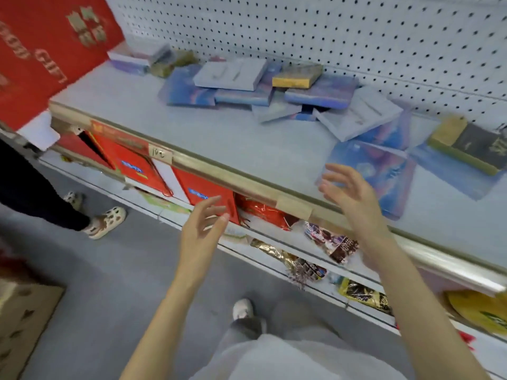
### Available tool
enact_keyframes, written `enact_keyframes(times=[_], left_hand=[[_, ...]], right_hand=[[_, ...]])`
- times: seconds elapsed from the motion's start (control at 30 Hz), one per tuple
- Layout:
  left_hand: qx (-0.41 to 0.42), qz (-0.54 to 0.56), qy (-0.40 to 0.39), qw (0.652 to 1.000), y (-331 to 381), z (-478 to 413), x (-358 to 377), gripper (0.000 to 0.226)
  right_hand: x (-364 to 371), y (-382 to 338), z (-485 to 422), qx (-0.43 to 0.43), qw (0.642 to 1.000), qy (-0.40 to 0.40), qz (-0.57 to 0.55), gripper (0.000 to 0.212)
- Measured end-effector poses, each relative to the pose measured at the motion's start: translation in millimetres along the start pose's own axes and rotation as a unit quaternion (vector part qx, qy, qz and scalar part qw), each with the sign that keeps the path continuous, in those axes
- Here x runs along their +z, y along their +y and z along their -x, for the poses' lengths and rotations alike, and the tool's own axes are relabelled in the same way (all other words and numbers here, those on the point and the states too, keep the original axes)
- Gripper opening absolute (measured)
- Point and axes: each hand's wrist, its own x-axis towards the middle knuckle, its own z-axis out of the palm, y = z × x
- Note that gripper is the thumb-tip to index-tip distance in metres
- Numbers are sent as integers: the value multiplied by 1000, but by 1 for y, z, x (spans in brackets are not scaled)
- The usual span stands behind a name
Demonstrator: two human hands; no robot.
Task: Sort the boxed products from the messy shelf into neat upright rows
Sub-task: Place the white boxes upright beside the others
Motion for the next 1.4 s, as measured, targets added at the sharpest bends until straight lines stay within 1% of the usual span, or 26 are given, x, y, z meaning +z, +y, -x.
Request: enact_keyframes(times=[0.17, 0.27, 0.37, 0.43, 0.57, 0.67, 0.73, 0.83, 0.9, 0.97, 1.0, 1.07, 1.13, 1.2, 1.23, 1.3, 1.37, 1.4], left_hand=[[20, -6, -64, 998, 6, -74, -1, 31], [34, -10, -88, 995, 9, -114, 4, 31], [51, -17, -85, 995, 13, -150, 9, 31], [52, -23, -75, 996, 16, -174, 11, 30], [50, -60, -51, 996, 19, -222, 8, 29], [61, -96, -16, 993, 23, -256, -1, 31], [72, -111, 4, 991, 25, -278, -9, 33], [95, -145, 28, 984, 29, -317, -15, 34], [106, -208, 34, 972, 28, -347, -14, 36], [95, -283, 23, 954, 27, -376, -11, 43], [83, -308, 10, 948, 26, -388, -8, 47], [55, -324, -17, 944, 27, -407, -5, 57], [27, -306, -23, 951, 28, -420, -1, 65], [-14, -258, -17, 966, 29, -427, 3, 67], [-37, -227, -22, 973, 31, -431, 5, 64], [-80, -156, -42, 984, 37, -435, 6, 49], [-110, -48, -61, 991, 43, -434, 6, 34], [-117, 9, -65, 991, 46, -430, 4, 28]], right_hand=[[18, -13, -29, 8, 997, 72, -4, 34], [27, -16, -56, 25, 995, 91, -14, 27], [40, -17, -94, 26, 995, 99, -20, 27], [49, -18, -123, 11, 992, 123, -19, 28], [59, -21, -175, -26, 986, 159, 31, 34], [61, -27, -209, -61, 979, 162, 104, 42], [64, -32, -229, -82, 970, 142, 178, 47], [69, -34, -257, -73, 953, 105, 276, 53], [74, -33, -271, -45, 927, 93, 360, 56], [79, -30, -278, -25, 882, 84, 463, 58], [81, -30, -278, -21, 865, 84, 494, 58], [84, -30, -274, -20, 853, 101, 512, 57], [87, -29, -265, -11, 853, 125, 507, 55], [92, -25, -252, -5, 858, 148, 491, 52], [94, -24, -247, -10, 863, 171, 475, 48], [100, -19, -239, -40, 869, 235, 434, 38], [106, -17, -235, -55, 871, 305, 381, 30], [109, -17, -236, -49, 868, 343, 355, 31]])
